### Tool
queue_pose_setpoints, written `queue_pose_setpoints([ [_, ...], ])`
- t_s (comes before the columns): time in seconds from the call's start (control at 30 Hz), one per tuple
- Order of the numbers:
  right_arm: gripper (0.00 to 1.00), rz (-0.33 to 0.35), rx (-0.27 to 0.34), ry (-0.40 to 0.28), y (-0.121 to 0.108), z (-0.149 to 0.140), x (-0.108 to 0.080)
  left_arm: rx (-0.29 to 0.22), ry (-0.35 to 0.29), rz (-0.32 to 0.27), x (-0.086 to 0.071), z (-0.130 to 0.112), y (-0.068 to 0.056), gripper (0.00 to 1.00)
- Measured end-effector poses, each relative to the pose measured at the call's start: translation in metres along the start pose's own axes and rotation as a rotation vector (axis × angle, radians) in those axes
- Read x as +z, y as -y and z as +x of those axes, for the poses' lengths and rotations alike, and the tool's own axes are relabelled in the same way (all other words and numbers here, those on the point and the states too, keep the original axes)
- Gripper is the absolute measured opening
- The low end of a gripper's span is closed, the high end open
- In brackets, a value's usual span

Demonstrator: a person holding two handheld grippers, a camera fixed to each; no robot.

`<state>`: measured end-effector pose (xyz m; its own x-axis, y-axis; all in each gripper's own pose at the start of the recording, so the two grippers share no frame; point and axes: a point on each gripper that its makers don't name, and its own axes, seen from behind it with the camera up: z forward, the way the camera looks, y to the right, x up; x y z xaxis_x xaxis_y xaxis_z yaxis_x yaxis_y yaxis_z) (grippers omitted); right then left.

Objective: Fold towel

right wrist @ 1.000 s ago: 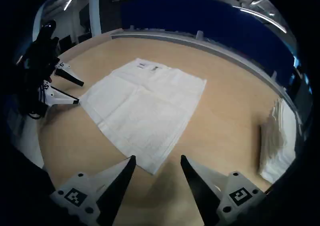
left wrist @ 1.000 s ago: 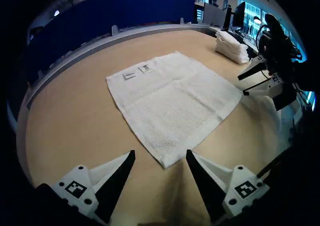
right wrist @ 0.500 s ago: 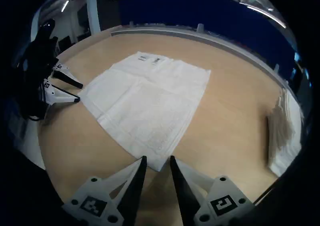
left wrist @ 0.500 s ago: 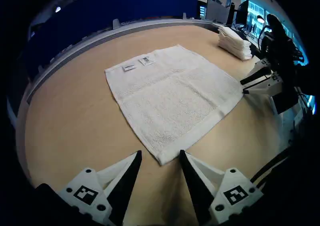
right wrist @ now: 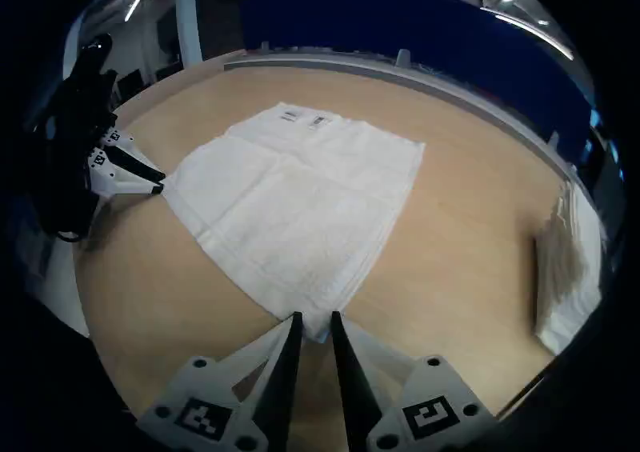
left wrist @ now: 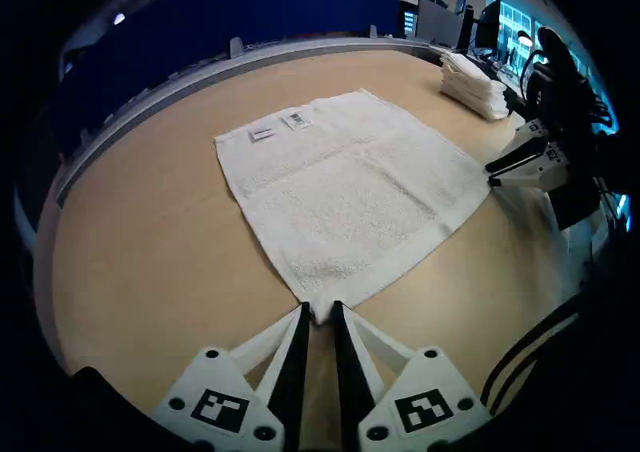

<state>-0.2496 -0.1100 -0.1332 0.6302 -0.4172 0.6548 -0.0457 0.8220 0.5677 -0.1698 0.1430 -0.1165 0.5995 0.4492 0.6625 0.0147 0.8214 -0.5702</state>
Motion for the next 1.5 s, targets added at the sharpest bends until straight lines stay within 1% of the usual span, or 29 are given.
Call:
queue_pose_setpoints([
  [0.1,0.19,0.001,0.008,0.000,0.000,0.002,0.000,-0.013,0.002,0.006,-0.002,-0.001,0.001,0.13],
  [0.23,0.13,0.006,0.010,-0.003,0.000,0.004,-0.001,-0.024,0.003,0.004,-0.003,-0.002,0.001,0.11],
  [0.47,0.09,0.015,0.011,-0.004,0.001,0.006,-0.002,-0.031,0.001,-0.010,-0.007,-0.002,-0.004,0.09],
  [0.63,0.07,0.019,0.023,-0.008,0.001,0.007,-0.001,-0.054,-0.007,-0.011,-0.006,0.000,-0.003,0.08],
  [0.7,0.04,0.020,0.031,-0.011,0.000,0.008,-0.001,-0.057,-0.009,-0.010,-0.006,0.001,-0.002,0.08],
  [0.9,0.03,0.017,0.034,-0.011,-0.003,0.008,-0.001,-0.047,-0.004,-0.008,-0.004,0.000,-0.001,0.08],
  [1.17,0.03,0.017,0.021,-0.009,-0.003,0.007,-0.002,-0.052,-0.001,-0.009,-0.003,-0.002,-0.001,0.08],
  [1.23,0.07,0.014,0.018,-0.004,-0.004,0.006,-0.002,-0.052,-0.001,-0.010,-0.003,-0.002,-0.001,0.08],
  [1.3,0.13,0.007,0.014,0.004,-0.006,0.004,-0.002,-0.053,-0.001,-0.010,-0.003,-0.002,-0.001,0.08],
  [1.37,0.21,-0.004,0.006,0.007,-0.007,0.003,-0.002,-0.053,-0.001,-0.010,-0.003,-0.002,-0.001,0.08],
  [1.43,0.31,-0.013,0.001,0.009,-0.009,0.003,-0.002,-0.054,-0.001,-0.010,-0.003,-0.002,-0.001,0.08],
  [1.5,0.38,-0.021,-0.003,0.011,-0.011,0.002,-0.003,-0.055,-0.001,-0.010,-0.003,-0.002,-0.001,0.08],
])
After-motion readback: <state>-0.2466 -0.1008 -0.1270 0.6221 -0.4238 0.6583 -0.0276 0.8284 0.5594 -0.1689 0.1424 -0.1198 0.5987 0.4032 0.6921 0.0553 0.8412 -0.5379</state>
